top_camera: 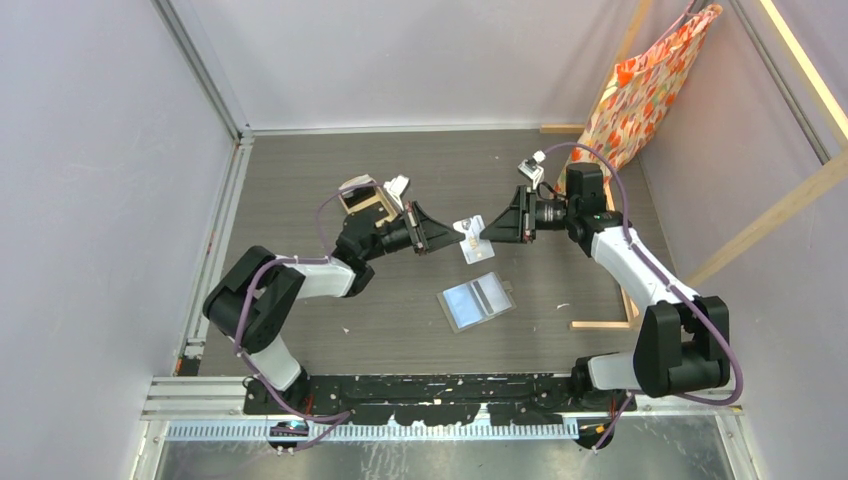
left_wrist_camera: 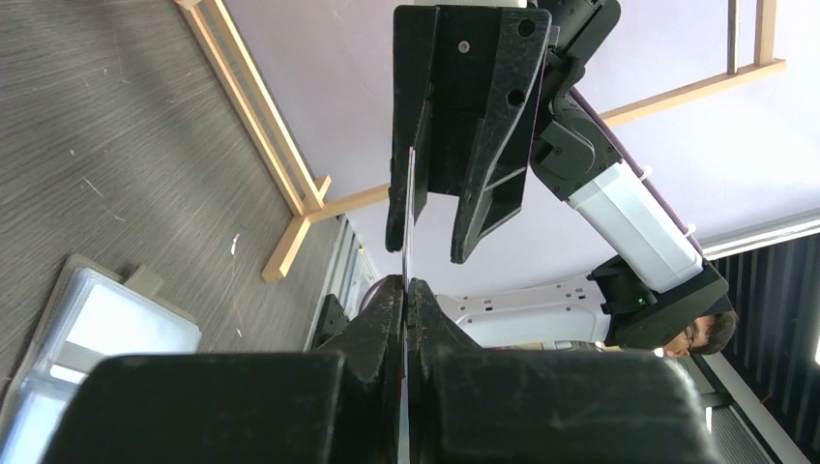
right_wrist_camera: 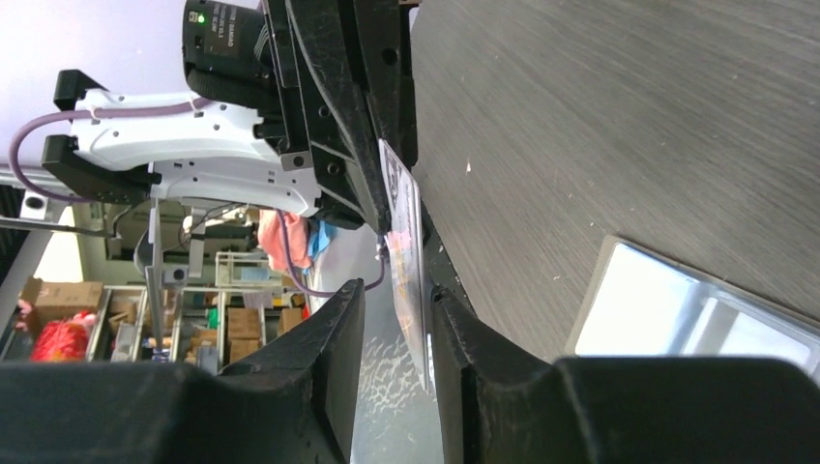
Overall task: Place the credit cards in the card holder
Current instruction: Place the credit card in the storage box.
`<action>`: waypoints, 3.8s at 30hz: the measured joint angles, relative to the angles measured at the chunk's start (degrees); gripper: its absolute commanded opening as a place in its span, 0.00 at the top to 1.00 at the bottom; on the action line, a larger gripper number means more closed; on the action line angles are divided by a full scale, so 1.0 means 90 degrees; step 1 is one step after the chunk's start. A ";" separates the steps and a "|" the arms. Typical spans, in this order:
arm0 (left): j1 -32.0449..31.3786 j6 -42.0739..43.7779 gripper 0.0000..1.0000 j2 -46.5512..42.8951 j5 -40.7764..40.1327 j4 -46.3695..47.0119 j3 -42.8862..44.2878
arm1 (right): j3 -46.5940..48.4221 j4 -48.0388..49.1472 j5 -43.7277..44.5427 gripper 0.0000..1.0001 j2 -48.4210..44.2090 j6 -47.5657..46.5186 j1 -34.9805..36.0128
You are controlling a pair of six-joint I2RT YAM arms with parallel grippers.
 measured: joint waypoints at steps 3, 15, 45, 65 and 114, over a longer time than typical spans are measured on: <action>0.0051 0.0000 0.99 0.0075 0.0061 0.0160 -0.0051 | 0.0000 0.0012 -0.0155 0.64 0.0083 0.0022 0.0061; 0.0476 -0.0039 0.97 0.0143 0.0925 0.0918 -0.0165 | 0.0000 0.0063 -0.0561 0.72 0.0102 0.0022 0.0068; 0.0476 -0.0185 0.97 0.0520 0.2283 0.1496 -0.0126 | 0.0316 -0.0692 -0.0935 0.78 0.0471 -0.0850 0.0359; 0.0476 -0.0185 0.97 0.0520 0.2484 0.1496 -0.0126 | 0.0328 -0.0804 -0.0741 0.77 0.0471 -0.0867 0.0306; 0.0474 -0.0211 0.98 0.0600 0.2484 0.1506 -0.0056 | 0.0508 -0.1513 -0.0330 0.73 0.0525 -0.1564 0.0622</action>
